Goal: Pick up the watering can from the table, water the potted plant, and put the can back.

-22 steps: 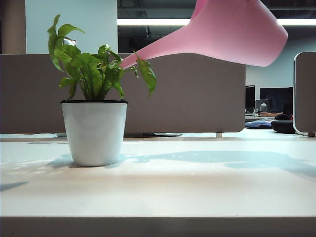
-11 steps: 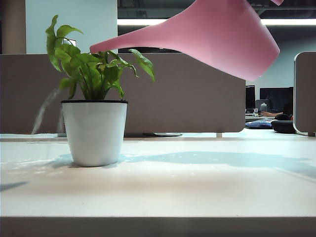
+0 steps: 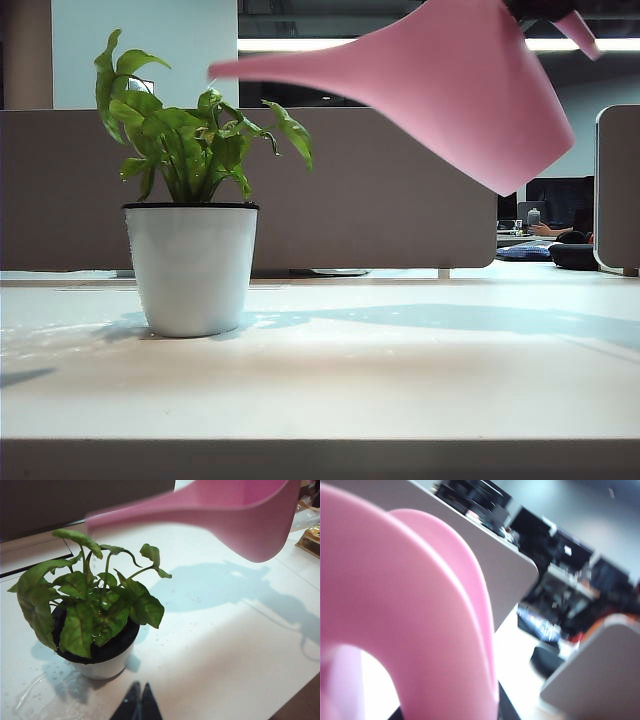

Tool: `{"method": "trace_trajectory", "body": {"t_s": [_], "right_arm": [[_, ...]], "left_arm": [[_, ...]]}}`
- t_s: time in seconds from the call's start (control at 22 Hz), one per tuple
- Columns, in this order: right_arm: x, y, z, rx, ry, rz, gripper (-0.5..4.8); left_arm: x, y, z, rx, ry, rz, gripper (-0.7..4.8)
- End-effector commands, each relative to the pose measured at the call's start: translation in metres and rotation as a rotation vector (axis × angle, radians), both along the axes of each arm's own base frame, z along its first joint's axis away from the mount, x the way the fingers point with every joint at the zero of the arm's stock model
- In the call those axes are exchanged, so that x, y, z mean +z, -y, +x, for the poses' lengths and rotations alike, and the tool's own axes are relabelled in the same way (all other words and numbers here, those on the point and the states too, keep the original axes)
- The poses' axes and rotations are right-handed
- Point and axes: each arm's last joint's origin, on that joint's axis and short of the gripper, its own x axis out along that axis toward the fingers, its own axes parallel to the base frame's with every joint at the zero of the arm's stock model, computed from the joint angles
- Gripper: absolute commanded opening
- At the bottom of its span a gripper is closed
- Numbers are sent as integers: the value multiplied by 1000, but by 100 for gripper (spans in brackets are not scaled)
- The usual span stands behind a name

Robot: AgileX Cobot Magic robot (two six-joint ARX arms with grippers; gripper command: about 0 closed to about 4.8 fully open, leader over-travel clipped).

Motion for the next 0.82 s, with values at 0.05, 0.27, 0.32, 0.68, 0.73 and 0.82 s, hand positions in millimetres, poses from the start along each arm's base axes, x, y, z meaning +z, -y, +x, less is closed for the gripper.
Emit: {"method": "trace_trajectory", "body": {"t_s": [0.05, 0.27, 0.32, 0.68, 0.73, 0.82], "right_arm": [[4, 12, -1, -20, 48, 229, 112], [-19, 27, 1, 14, 62, 444, 112], [-24, 27, 2, 18, 61, 468, 112], [-77, 27, 21, 29, 59, 586, 112], [-88, 27, 26, 29, 61, 586, 112], [-105, 26, 32, 31, 68, 586, 111]], "left_arm": [[2, -1, -1, 2, 12, -6, -4], [2, -1, -1, 2, 12, -6, -4], [2, -1, -1, 2, 12, -5, -4], [2, -1, -1, 4, 12, -4, -4], [2, -1, -1, 4, 12, -4, -4], [2, -1, -1, 4, 14, -3, -4]]}}
